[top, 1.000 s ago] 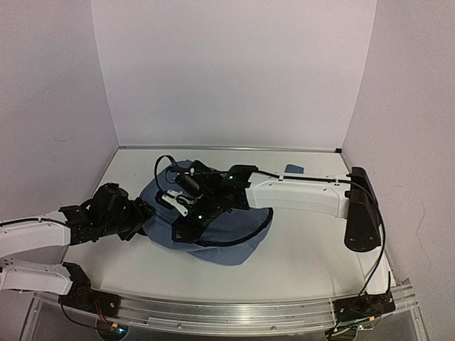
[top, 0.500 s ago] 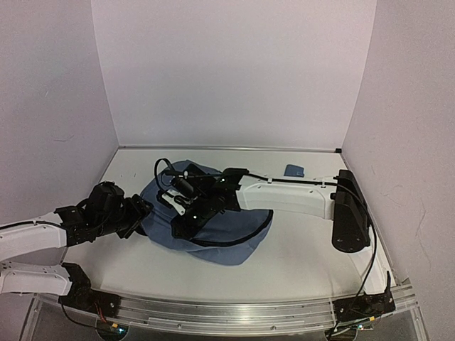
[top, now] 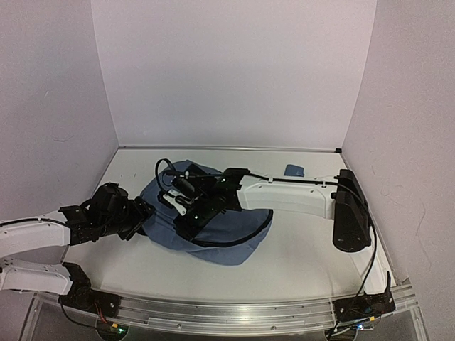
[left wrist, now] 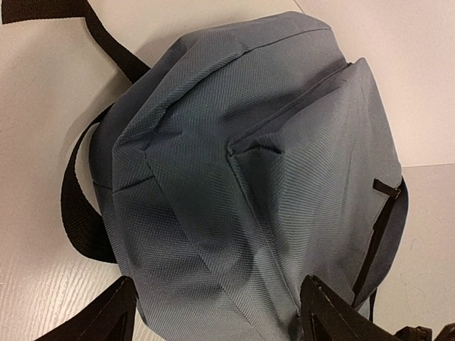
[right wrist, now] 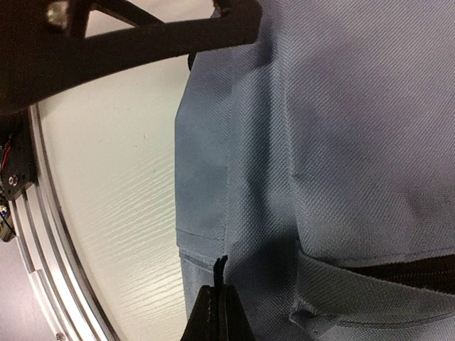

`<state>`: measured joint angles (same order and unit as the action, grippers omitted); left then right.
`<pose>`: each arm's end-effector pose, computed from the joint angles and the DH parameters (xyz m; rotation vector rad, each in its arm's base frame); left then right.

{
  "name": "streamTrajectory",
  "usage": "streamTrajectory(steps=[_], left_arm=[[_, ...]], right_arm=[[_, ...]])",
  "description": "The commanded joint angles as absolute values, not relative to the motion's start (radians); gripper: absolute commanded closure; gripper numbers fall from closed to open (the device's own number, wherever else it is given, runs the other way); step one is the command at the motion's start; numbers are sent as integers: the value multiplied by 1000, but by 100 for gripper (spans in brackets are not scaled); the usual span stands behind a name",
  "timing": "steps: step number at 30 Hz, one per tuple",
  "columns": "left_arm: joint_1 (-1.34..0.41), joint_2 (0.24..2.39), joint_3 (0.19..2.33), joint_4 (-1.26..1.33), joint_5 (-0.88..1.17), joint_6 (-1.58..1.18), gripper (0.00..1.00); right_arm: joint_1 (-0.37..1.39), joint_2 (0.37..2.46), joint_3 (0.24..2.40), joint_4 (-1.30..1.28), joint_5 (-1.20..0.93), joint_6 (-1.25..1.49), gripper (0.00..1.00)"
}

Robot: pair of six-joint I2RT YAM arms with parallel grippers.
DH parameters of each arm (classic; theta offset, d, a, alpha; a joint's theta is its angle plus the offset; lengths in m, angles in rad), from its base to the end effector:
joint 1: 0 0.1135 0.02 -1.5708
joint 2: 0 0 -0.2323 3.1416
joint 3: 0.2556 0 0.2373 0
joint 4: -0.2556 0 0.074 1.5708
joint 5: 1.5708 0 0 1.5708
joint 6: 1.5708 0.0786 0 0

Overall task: Pack the student bag
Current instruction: Zip the student bag at the center of the board.

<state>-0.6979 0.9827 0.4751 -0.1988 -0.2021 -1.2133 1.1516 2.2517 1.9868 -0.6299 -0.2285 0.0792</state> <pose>0.1908 -0.1394 0.1496 -0.7142 2.2730 -0.7573 0.1863 0.4619 0.1743 -1.4240 2.1902 0.7742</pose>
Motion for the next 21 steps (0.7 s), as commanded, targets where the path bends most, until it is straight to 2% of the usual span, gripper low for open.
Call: streamTrajectory(steps=[1,9,12,14,19,21], left_arm=[[-701,1018,471,-111,-175,-1212,20],[-701,1111,466,-22,-175,-1210,26],[-700,1137,467,-4,-183,-1210,32],[-699,1147,472,-5,-199,-1211,40],[-687,1143,482,-5,-237,-1212,74],[-682,1152,499,-13,-244,-1198,83]], right_arm=[[1142,2132,1961,-631,-296,64,100],[1127,2096,1934,-624,-414,68,100],[1122,2084,1921,-623,-434,61,100],[1119,2077,1910,-623,-441,52,100],[1108,2055,1870,-624,-473,35,100],[1103,2041,1846,-624,-478,30,100]])
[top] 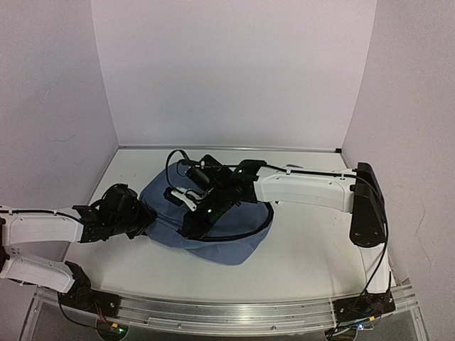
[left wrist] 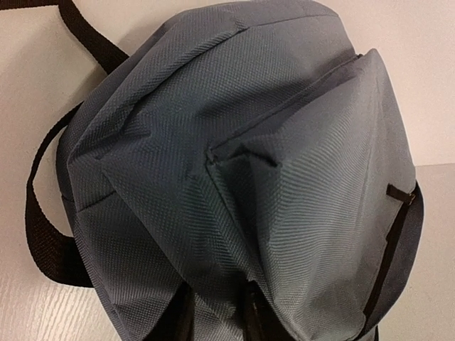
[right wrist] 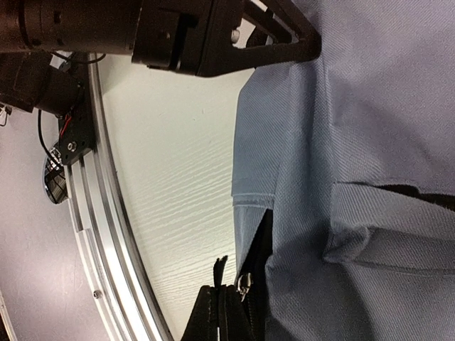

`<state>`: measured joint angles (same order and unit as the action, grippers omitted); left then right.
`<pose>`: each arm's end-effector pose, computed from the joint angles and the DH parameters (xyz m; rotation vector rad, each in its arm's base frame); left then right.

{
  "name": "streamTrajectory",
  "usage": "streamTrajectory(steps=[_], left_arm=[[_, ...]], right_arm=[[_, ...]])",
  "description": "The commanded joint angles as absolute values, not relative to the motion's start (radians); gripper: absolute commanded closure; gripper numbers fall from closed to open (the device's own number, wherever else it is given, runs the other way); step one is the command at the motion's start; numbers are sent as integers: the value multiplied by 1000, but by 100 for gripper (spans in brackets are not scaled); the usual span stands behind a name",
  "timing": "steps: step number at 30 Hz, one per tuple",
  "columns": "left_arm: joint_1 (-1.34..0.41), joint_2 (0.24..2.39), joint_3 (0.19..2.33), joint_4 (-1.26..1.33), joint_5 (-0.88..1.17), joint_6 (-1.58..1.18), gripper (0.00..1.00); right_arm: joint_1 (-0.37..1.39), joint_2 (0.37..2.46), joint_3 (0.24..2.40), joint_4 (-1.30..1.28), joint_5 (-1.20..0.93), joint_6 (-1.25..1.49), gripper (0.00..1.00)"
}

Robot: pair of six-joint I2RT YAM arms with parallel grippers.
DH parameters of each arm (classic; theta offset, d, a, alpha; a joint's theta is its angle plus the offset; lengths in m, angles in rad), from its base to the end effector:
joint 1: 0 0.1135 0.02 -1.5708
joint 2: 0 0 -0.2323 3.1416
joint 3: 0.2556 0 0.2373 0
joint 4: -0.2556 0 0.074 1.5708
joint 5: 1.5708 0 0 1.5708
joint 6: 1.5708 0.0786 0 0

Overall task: Pack the student bag
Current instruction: Zip the student bag at the center of the board.

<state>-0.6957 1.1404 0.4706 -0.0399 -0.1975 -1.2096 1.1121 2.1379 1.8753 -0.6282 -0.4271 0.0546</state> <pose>0.2056 -0.1515 0.1307 -0.7108 2.2784 -0.7555 0.1805 0.4391 0.1946 -1.5006 2.1686 0.9882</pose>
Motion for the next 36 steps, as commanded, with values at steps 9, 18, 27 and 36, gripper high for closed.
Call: streamTrajectory(steps=[9,18,27,36], left_arm=[[-609,1208,531,-38,-246,-1174,100],[-410,1254,595,-15,-118,-1028,100],[-600,1174,656,-64,-68,-941,40],[-746,1050,561,-79,-114,-1116,24]], right_arm=[[1042,1913,1676,-627,-521,8,100],[1023,1860,1600,-625,-550,8,100],[1025,2014,1790,-624,-631,60,100],[1026,2084,1858,-616,-664,93,100]])
